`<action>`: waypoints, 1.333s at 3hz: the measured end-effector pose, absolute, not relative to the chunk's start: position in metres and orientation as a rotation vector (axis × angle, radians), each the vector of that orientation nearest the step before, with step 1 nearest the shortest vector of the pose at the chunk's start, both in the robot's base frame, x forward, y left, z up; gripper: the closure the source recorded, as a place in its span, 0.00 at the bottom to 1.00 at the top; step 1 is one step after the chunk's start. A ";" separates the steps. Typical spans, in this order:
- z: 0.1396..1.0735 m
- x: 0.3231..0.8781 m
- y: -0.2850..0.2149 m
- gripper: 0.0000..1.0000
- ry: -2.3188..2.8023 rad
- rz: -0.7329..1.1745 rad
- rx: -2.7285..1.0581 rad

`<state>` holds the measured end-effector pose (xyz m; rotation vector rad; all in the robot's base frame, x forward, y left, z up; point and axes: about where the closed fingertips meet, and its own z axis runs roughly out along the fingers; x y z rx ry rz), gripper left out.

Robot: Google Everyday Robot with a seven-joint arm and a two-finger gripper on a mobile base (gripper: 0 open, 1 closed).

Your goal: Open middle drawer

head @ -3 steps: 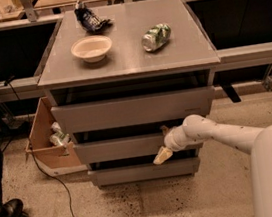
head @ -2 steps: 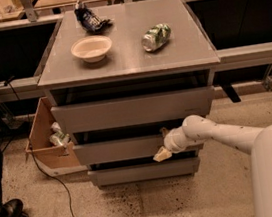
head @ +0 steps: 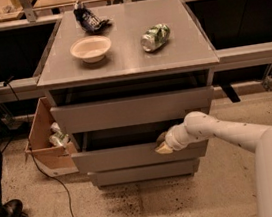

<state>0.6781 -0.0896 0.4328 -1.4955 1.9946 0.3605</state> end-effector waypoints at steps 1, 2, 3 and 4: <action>0.444 0.675 -0.092 0.36 2.001 0.371 -1.489; 0.447 0.606 -0.084 0.13 2.089 0.514 -1.532; 0.427 0.523 -0.068 0.00 2.170 0.692 -1.612; 0.433 0.523 -0.068 0.00 2.170 0.692 -1.612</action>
Offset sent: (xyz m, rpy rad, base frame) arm -0.2386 0.0314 -0.0188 -0.0080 0.4811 0.1556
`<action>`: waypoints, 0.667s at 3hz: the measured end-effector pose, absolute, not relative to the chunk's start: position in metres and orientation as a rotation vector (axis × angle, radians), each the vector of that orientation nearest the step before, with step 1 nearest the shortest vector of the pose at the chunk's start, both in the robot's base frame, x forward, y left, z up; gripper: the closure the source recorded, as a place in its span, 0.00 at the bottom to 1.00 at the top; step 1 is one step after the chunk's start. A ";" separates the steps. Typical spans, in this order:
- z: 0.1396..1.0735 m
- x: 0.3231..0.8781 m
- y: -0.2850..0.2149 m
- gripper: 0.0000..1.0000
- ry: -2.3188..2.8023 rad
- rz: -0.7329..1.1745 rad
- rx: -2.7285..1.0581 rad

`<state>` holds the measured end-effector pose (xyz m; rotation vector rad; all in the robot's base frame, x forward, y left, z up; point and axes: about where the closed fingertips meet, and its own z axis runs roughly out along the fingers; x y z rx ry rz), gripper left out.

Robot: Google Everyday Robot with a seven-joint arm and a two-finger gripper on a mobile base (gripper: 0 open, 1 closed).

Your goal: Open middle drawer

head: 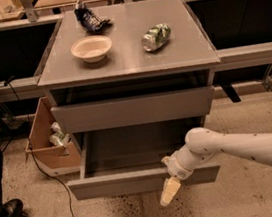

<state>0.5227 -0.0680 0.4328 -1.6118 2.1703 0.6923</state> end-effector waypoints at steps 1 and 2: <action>0.423 0.483 -0.060 0.01 2.205 0.783 -1.655; 0.429 0.478 -0.057 0.19 2.208 0.801 -1.662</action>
Offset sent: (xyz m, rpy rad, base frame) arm -0.1117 0.0260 -0.0244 0.0109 0.2506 0.1073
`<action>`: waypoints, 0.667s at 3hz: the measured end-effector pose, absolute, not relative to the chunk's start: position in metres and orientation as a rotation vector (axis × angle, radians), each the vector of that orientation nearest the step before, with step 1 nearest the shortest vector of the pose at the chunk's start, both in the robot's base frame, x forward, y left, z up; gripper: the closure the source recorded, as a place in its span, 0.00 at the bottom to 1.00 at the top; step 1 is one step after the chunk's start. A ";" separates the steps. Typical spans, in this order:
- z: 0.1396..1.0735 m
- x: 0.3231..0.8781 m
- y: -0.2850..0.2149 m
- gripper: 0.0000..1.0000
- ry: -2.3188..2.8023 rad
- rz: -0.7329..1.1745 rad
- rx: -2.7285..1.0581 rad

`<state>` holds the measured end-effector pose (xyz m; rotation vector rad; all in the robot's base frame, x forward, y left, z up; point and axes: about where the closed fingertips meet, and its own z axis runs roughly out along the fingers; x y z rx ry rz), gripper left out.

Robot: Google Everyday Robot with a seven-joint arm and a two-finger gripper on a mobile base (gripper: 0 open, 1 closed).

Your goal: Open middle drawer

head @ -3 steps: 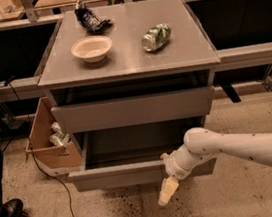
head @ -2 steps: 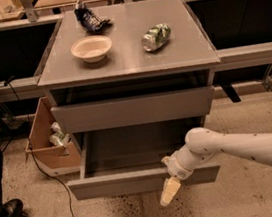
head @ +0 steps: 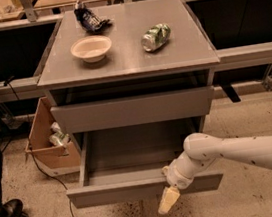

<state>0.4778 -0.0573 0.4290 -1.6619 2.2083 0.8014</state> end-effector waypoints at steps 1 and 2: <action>0.430 0.469 -0.056 0.08 2.213 0.823 -1.674; 0.431 0.466 -0.056 0.17 2.214 0.831 -1.679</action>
Offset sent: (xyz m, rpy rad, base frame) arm -0.0492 0.0141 0.0004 -0.0007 0.1078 0.0760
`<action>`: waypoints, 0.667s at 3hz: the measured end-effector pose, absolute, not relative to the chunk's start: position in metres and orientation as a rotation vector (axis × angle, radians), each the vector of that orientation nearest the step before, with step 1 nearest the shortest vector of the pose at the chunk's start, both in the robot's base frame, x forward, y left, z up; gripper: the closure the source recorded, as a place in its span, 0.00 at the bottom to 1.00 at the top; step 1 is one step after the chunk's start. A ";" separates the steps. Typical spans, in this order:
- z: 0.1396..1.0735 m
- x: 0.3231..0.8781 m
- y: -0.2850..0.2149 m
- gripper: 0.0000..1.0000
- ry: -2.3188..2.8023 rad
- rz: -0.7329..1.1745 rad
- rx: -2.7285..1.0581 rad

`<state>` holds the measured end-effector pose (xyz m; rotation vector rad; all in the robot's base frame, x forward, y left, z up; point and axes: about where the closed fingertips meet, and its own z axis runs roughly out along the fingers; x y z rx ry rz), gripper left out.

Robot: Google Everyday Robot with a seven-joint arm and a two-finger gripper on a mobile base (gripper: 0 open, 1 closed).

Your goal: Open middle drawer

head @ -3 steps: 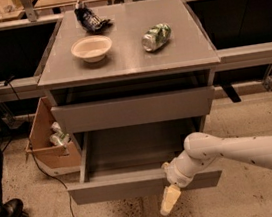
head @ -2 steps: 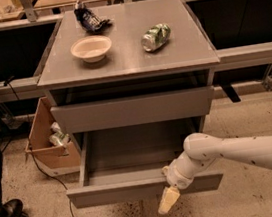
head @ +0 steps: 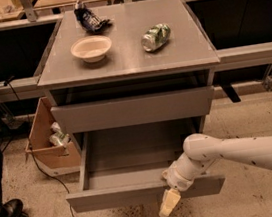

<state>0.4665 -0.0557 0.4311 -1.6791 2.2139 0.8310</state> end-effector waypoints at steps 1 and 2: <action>0.438 0.453 -0.048 0.48 2.210 0.870 -1.731; 0.444 0.448 -0.045 0.71 2.204 0.886 -1.762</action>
Offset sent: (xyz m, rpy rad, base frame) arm -0.0223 0.0126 0.0228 -0.0124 0.0534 0.0898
